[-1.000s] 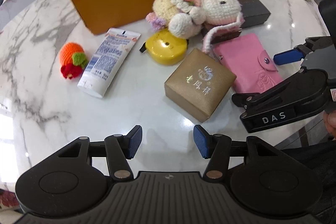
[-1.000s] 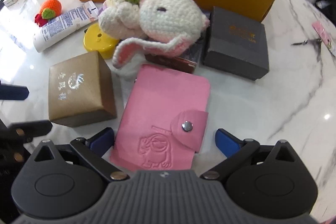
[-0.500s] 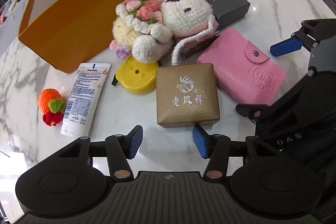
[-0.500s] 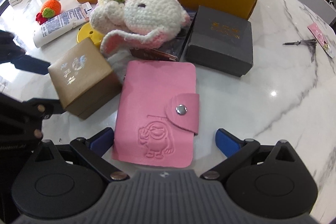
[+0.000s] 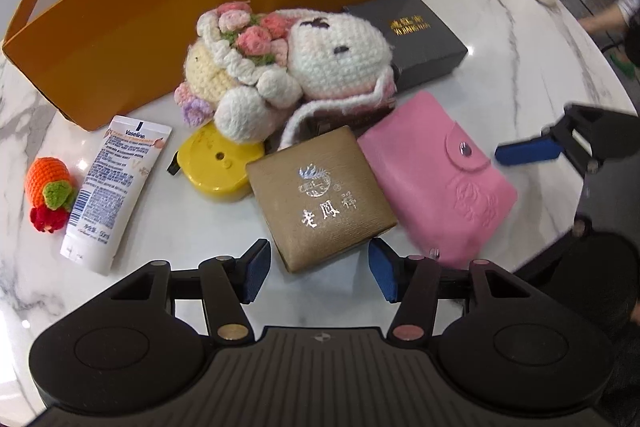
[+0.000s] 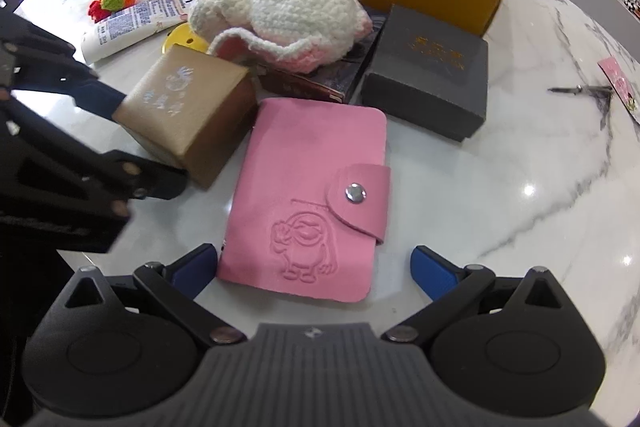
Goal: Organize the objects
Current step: 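Grasp the gold gift box with the left tool while the right tool grasps the pink wallet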
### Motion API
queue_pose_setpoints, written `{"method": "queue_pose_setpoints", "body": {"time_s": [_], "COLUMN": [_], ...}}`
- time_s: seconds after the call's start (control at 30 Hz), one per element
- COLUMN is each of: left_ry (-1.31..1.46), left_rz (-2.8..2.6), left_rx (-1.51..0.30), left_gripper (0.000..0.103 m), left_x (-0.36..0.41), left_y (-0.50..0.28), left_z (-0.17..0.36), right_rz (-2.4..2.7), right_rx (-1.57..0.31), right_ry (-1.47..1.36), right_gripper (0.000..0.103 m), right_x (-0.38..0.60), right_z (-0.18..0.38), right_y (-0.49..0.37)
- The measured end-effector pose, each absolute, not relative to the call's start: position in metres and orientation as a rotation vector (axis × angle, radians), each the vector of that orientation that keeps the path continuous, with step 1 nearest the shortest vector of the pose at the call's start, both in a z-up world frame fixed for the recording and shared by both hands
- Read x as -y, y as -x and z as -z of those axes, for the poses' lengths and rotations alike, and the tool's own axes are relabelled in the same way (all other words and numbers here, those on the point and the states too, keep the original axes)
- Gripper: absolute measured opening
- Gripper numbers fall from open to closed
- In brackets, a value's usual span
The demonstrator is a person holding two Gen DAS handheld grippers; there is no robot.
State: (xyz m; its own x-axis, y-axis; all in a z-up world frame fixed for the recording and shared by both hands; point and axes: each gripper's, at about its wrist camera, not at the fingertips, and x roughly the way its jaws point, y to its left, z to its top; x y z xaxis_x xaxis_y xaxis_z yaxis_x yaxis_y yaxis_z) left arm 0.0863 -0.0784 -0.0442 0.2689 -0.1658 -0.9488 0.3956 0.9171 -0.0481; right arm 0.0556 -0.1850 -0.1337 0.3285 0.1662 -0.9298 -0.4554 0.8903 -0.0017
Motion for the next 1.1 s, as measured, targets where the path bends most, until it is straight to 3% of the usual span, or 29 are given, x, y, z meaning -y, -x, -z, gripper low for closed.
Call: {"method": "queue_pose_setpoints", "body": {"time_s": [0.43, 0.9, 1.1], "left_ry": [0.043, 0.221, 0.168], "left_rz": [0.322, 0.189, 0.235], "left_rx": [-1.268, -1.295, -1.253], "left_gripper": [0.077, 0.078, 0.078], "left_x": [0.068, 0.019, 0.04], "left_y": [-0.104, -0.103, -0.109], "left_z": [0.05, 0.048, 0.042], "right_rz": [-0.424, -0.427, -0.43], "right_rx": [-1.151, -1.147, -1.141], "right_ry": [0.283, 0.282, 0.283], "right_gripper": [0.102, 0.102, 0.102], "right_x": [0.172, 0.17, 0.166], "right_z": [0.136, 0.135, 0.136], "right_y": [-0.057, -0.059, -0.06]}}
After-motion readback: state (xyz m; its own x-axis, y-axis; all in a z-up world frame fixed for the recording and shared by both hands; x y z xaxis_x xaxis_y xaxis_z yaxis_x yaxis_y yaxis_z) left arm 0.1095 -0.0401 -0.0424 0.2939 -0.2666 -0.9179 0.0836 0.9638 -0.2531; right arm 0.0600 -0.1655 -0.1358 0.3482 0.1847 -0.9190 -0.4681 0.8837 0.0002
